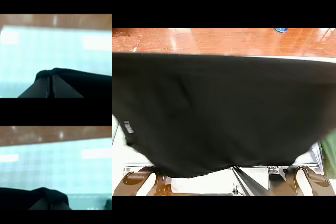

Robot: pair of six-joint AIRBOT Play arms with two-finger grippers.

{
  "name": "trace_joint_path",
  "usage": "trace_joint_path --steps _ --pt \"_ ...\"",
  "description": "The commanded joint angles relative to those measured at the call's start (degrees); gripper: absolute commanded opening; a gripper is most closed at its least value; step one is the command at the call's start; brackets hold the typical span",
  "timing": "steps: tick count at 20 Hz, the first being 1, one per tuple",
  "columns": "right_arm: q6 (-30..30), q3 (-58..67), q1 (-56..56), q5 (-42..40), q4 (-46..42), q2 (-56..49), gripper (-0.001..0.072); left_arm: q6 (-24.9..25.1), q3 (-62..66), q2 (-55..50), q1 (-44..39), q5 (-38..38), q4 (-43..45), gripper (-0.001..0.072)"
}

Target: Fold the shirts.

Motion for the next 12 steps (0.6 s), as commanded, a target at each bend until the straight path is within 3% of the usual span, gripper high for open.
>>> trace_joint_path --steps 1,7,10,12 --pt "-3.7 -16.8 0.0 -12.0 5.6 -4.5 0.0022 -2.9 -9.0 -9.4 -0.9 7.7 1.6 0.0019" --pt "-13.2 -18.3 0.0 -25.3 19.2 -31.0 0.0023 -9.7 -9.6 -31.7 -0.9 27.6 0.3 0.0019" --pt "-14.4 -13.1 0.0 -26.6 22.9 -44.6 0.0022 -15.4 -7.2 -41.4 -0.9 32.9 0.0 0.0019" --pt "-14.3 -8.9 0.0 -26.4 24.0 -51.7 0.0022 -16.3 -4.3 -46.6 -0.9 33.1 -2.8 0.0019"
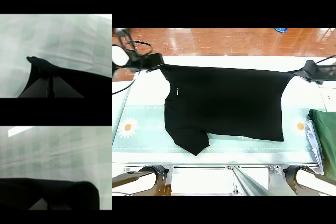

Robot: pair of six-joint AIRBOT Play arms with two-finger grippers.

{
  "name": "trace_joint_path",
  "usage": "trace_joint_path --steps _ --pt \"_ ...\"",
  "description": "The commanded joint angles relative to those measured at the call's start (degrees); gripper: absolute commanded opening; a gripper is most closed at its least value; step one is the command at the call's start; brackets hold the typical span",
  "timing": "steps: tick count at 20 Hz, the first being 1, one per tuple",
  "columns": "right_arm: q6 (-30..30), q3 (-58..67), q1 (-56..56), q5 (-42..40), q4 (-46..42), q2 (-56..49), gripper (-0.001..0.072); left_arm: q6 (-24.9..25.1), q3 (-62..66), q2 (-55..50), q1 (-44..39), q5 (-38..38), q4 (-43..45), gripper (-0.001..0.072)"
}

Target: Fold the shirts.

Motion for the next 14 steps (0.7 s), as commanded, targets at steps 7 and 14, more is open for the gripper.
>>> trace_joint_path --steps 7,14 --pt "-1.2 8.7 -0.1 3.1 3.6 -17.6 0.0022 3.8 5.1 -13.1 0.5 -1.8 -7.4 0.0019" --pt "0.2 4.6 0.8 13.8 -11.0 -17.7 0.0022 13.1 4.7 -16.4 2.3 -21.2 -7.8 0.0019"
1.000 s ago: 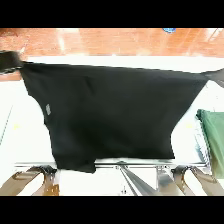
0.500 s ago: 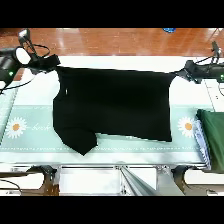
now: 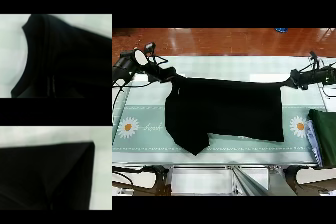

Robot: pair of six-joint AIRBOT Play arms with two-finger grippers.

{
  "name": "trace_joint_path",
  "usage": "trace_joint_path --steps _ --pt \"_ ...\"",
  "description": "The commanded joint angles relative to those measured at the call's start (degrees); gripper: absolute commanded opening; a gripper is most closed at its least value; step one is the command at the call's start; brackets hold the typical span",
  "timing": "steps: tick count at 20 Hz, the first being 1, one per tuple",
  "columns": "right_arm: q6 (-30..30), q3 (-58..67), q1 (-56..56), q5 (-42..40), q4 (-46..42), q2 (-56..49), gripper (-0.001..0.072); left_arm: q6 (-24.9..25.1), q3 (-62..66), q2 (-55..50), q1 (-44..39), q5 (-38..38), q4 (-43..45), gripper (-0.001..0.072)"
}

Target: Fold the shirts.

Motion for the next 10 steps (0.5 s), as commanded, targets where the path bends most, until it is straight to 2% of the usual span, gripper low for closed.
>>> trace_joint_path --steps 1,3,4,5,6,10 --pt "1.1 -3.9 0.2 3.9 -6.6 -0.2 0.0022 3.5 -0.4 -2.7 0.5 -9.6 -0.5 0.0018" --pt "1.4 -6.8 0.2 1.9 -5.9 -0.2 0.0028 3.4 -1.1 -4.0 0.0 -9.1 -2.2 0.0020" --pt "2.6 -7.6 0.2 1.0 -5.4 -0.2 0.0163 2.8 -1.1 -4.6 -0.3 -9.0 -3.0 0.0077" --pt "3.3 -7.8 0.2 1.3 -4.6 -0.2 0.0419 2.4 -1.1 -4.9 -0.6 -9.4 -3.5 0.0285" --pt "3.1 -7.7 0.2 2.6 -3.7 0.0 0.0413 2.7 -1.0 -5.0 -0.9 -10.3 -3.8 0.0518" --pt "3.7 -7.1 -2.5 6.3 -3.8 5.4 0.0413 3.3 2.6 -3.6 1.6 -19.2 -2.3 0.0509"
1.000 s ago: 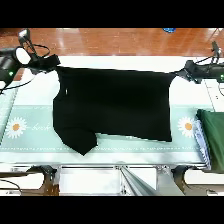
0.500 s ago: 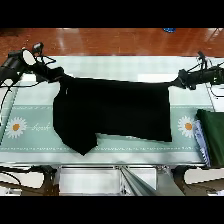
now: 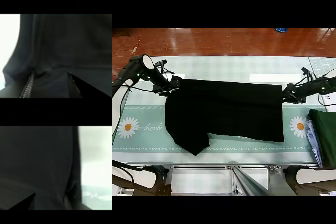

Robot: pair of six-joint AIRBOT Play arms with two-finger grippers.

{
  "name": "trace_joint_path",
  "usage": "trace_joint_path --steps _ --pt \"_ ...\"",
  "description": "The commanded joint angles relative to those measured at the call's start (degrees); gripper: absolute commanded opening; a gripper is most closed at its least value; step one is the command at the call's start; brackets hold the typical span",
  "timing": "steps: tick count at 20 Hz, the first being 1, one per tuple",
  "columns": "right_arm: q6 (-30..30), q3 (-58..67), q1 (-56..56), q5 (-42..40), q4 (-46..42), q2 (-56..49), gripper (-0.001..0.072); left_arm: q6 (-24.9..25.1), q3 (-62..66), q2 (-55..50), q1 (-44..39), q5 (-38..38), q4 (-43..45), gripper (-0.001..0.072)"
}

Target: Fold the shirts.

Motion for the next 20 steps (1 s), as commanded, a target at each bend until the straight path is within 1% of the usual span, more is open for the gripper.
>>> trace_joint_path --steps 1,3,6,8,9,11,12,13,14,16,18,20 --pt "0.8 -0.2 -3.1 2.8 -1.5 6.0 0.0413 0.2 1.6 2.1 3.0 -8.4 1.4 0.0509" --pt "1.5 -1.8 -6.2 1.7 -3.6 12.3 0.0413 0.2 -1.3 6.6 6.7 -10.4 1.6 0.0509" --pt "1.6 -11.8 -9.1 -5.3 -3.5 22.6 0.0413 0.8 -15.2 17.2 12.5 -7.8 1.4 0.0509" --pt "0.6 -22.1 -8.9 -9.8 -1.7 29.0 0.0413 5.7 -27.2 24.3 17.4 -4.9 -2.8 0.0509" --pt "-2.1 -27.5 -8.9 -11.1 1.9 32.0 0.0413 7.9 -32.8 27.3 20.7 -3.9 -7.6 0.0509" --pt "-8.0 -35.8 -9.0 -11.2 11.9 36.2 0.0413 18.1 -43.8 31.8 28.6 -6.0 -22.2 0.0508" --pt "-10.6 -38.4 -9.0 -11.0 16.6 37.5 0.0413 20.3 -47.6 32.9 31.8 -6.6 -26.0 0.0509" --pt "-12.2 -39.9 -9.0 -10.5 19.9 38.2 0.0413 20.9 -50.2 33.3 34.2 -6.6 -27.2 0.0508" --pt "-13.0 -40.4 -9.0 -10.1 21.7 38.5 0.0413 21.3 -52.4 33.4 35.6 -6.6 -27.0 0.0509" --pt "-13.2 -40.4 -9.0 -10.0 22.7 38.5 0.0413 21.8 -55.2 33.2 35.4 -5.4 -26.3 0.0509" --pt "-12.5 -40.4 -9.0 -10.0 23.0 38.5 0.0413 21.7 -57.0 33.2 32.9 -4.1 -26.1 0.0508" --pt "-11.8 -39.8 -9.0 -10.3 24.9 38.5 0.0413 21.0 -58.2 33.2 29.5 -1.0 -25.4 0.0508"
